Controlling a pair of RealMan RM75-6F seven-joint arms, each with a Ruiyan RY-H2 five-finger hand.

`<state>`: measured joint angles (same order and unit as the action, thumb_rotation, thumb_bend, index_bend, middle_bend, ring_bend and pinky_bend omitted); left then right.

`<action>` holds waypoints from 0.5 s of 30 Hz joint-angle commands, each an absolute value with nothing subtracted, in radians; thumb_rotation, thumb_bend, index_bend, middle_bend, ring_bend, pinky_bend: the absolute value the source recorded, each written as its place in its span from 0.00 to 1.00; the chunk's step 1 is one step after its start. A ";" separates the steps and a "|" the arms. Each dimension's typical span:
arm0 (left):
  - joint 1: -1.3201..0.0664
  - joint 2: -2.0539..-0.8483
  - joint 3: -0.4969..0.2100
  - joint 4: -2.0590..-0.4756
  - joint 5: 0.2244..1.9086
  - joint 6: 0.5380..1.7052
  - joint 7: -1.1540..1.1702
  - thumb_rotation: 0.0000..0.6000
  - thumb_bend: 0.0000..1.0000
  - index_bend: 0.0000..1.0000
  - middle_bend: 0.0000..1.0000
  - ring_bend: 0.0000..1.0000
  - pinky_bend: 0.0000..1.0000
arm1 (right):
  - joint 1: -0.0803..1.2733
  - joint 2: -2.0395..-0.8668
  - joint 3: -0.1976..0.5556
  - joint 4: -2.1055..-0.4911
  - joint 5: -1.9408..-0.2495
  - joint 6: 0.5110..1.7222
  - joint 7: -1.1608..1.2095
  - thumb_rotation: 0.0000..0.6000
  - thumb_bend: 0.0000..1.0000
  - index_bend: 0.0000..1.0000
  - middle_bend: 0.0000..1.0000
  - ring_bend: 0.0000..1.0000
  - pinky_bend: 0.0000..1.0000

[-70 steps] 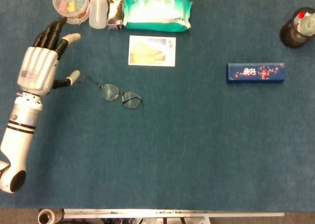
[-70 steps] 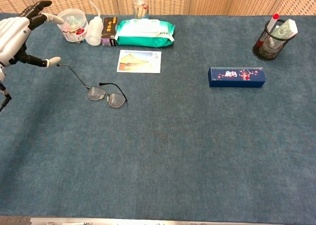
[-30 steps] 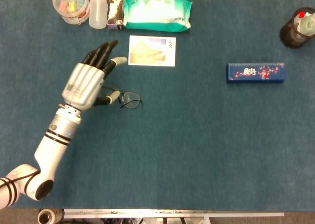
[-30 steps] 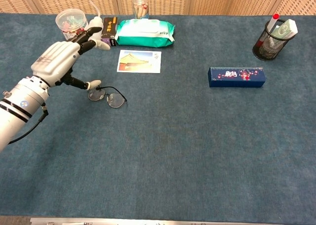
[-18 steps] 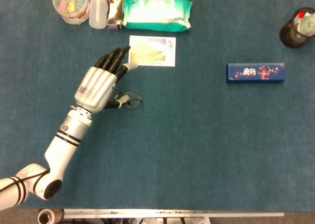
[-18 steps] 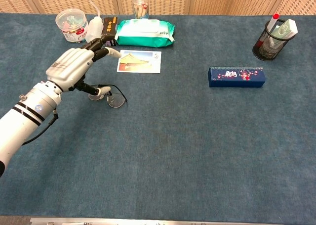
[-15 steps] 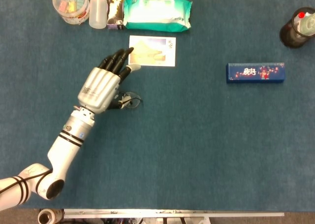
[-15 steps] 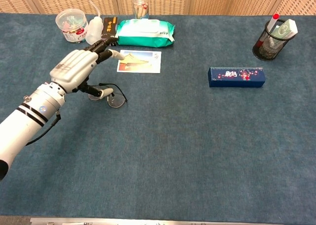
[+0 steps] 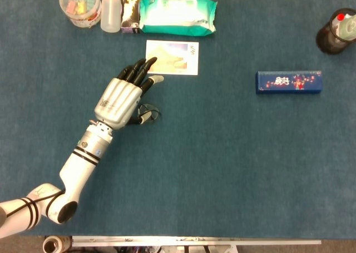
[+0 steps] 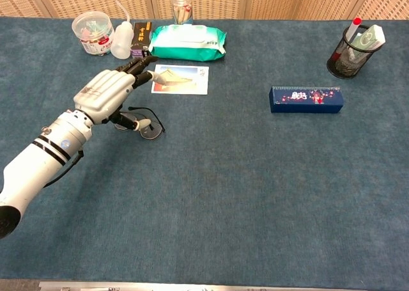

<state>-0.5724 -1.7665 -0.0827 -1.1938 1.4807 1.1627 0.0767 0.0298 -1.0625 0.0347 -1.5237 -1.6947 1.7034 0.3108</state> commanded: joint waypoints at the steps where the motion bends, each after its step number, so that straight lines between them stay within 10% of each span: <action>1: -0.573 -1.769 -0.083 -1.189 1.477 1.158 0.078 1.00 0.20 0.22 0.00 0.00 0.14 | 0.030 -1.063 0.034 -1.524 -1.695 1.703 0.310 1.00 0.24 0.27 0.35 0.23 0.22; 15: -0.576 -1.804 -0.067 -1.139 1.470 1.133 0.112 1.00 0.20 0.22 0.00 0.00 0.14 | 0.029 -1.062 0.034 -1.523 -1.695 1.705 0.313 1.00 0.24 0.27 0.35 0.23 0.22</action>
<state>-0.5761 -1.8023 -0.0680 -1.1399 1.4704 1.1344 0.1111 0.0289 -1.0619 0.0345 -1.5232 -1.6952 1.7054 0.3127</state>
